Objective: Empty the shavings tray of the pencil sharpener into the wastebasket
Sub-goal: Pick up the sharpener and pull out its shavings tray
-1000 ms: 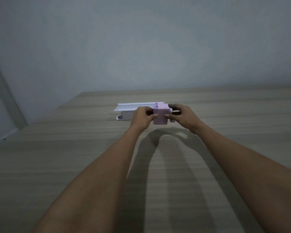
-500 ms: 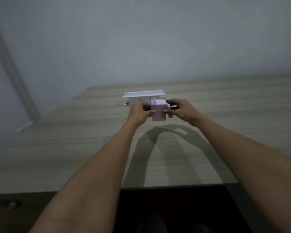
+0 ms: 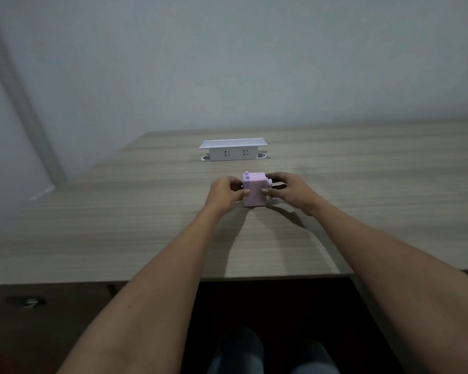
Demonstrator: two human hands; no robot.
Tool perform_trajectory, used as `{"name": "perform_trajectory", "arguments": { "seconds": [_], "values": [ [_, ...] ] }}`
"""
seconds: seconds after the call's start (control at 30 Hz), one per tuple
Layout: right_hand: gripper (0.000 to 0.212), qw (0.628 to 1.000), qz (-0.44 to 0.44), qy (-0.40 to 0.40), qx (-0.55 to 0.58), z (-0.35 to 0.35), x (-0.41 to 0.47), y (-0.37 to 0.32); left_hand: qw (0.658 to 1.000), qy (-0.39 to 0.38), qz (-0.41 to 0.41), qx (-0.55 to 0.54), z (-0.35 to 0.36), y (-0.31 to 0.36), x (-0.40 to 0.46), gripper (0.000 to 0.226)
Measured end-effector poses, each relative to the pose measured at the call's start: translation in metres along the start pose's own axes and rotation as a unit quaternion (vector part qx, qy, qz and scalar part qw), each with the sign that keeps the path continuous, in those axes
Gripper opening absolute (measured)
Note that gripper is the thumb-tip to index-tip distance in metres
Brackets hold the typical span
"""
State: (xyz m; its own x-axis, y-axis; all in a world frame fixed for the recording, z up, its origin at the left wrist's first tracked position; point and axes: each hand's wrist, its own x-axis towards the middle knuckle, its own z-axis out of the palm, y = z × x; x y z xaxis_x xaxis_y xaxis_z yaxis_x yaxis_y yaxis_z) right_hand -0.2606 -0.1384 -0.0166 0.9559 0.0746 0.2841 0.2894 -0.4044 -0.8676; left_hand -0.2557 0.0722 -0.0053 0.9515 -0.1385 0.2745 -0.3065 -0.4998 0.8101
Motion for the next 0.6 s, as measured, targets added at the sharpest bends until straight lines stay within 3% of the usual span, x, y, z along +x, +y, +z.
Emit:
{"name": "perform_trajectory", "arguments": {
  "seconds": [0.1, 0.23, 0.4, 0.6],
  "values": [
    [0.059, 1.000, 0.006, -0.007, 0.003, -0.001, 0.001, 0.001, 0.999, -0.031, -0.016, -0.028, -0.001, -0.002, -0.001, 0.043],
    [0.064, 1.000, 0.018, -0.021, 0.011, -0.001, 0.003, 0.004, 0.997, -0.065, -0.018, -0.022, -0.001, -0.009, -0.001, 0.085],
    [0.062, 0.999, 0.029, -0.034, 0.022, -0.003, 0.006, 0.006, 0.995, -0.088, -0.001, -0.036, 0.007, -0.007, 0.000, 0.070],
    [0.061, 0.997, 0.047, -0.063, 0.003, -0.008, 0.010, 0.003, 0.990, -0.116, -0.027, -0.075, 0.003, -0.022, 0.007, 0.077]
  ]
}}
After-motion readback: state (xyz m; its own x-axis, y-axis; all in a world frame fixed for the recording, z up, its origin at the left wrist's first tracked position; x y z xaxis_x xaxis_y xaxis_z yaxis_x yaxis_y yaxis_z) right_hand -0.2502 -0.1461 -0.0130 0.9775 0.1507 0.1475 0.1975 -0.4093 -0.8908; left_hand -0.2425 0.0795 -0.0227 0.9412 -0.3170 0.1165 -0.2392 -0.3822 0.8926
